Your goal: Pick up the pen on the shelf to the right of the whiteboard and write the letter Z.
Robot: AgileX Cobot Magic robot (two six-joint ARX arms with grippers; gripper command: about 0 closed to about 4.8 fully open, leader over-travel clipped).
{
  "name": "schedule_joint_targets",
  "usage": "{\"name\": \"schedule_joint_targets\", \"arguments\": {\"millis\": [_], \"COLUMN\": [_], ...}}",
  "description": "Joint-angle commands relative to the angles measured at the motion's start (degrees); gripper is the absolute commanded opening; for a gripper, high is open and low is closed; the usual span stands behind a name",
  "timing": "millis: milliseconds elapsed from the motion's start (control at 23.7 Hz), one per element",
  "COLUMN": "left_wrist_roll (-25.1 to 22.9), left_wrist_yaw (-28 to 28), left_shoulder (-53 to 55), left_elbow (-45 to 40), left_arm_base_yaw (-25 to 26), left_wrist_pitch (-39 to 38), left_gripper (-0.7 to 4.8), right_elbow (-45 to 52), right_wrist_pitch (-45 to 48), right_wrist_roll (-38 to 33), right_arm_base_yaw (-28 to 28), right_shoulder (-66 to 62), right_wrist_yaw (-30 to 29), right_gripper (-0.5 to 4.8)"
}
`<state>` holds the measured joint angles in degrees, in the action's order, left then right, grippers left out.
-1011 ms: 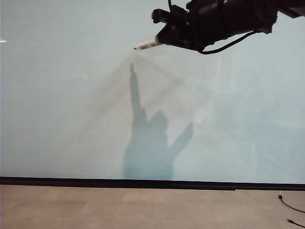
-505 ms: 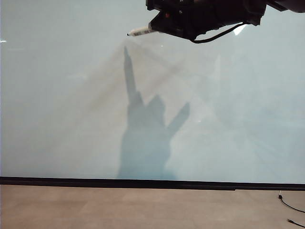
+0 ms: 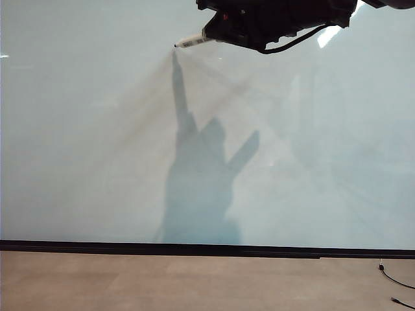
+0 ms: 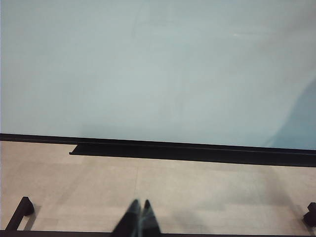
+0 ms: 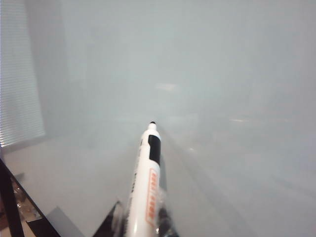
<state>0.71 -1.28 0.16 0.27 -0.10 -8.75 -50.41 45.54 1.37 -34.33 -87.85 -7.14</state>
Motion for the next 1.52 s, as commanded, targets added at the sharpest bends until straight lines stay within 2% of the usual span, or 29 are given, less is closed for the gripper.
{"name": "schedule_joint_targets", "arguments": {"millis": [42, 1053, 1516], "left_wrist_roll": [-0.26, -0.26, -0.26], "left_wrist_yaw": [-0.02, -0.02, -0.11], "left_shoulder": [0.02, 0.02, 0.02], "left_elbow": [0.11, 0.11, 0.11], "left_arm_base_yaw": [0.00, 0.00, 0.00], "left_wrist_pitch": [0.63, 0.63, 0.61], "left_gripper": [-0.04, -0.04, -0.04], "right_elbow": [-0.66, 0.04, 4.70], "right_wrist_pitch": [0.07, -3.80, -4.17], "right_wrist_roll": [-0.04, 0.42, 0.39], "right_arm_base_yaw": [-0.04, 2.40, 5.22], "right_shoulder": [0.22, 3.39, 8.72], "right_wrist_yaw": [2.25, 4.24, 4.90], "right_gripper": [-0.09, -0.09, -0.09]}}
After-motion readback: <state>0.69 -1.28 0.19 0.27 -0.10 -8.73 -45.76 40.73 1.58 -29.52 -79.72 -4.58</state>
